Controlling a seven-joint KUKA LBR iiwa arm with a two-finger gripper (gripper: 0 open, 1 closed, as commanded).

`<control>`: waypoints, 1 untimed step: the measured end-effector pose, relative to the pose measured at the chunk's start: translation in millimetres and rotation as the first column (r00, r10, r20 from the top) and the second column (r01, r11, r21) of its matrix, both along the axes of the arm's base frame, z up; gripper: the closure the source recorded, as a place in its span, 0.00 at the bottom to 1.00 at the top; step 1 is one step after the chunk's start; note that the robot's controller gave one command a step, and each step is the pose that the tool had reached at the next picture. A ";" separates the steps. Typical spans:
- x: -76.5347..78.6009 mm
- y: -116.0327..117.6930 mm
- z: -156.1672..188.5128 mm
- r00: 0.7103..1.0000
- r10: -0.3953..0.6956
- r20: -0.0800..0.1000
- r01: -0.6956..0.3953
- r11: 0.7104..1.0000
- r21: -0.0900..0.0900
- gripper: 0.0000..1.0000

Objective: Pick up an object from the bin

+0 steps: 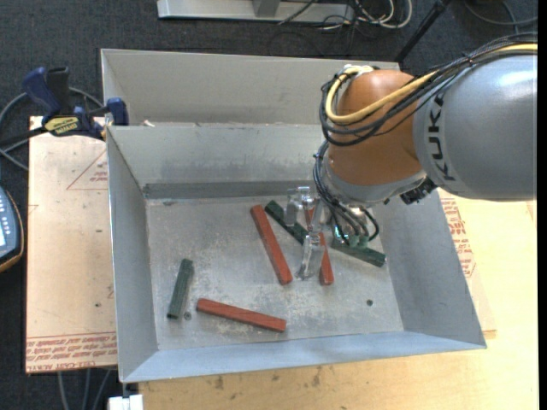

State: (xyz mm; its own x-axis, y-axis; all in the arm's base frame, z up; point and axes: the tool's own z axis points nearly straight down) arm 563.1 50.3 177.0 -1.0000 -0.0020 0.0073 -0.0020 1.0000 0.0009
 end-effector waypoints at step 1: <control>-65.8 8.5 -108.1 0.993 -0.117 0.009 0.117 0.993 0.001 0.00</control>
Offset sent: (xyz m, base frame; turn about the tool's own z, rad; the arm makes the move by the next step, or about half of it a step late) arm -0.0657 0.0075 -0.1070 0.1176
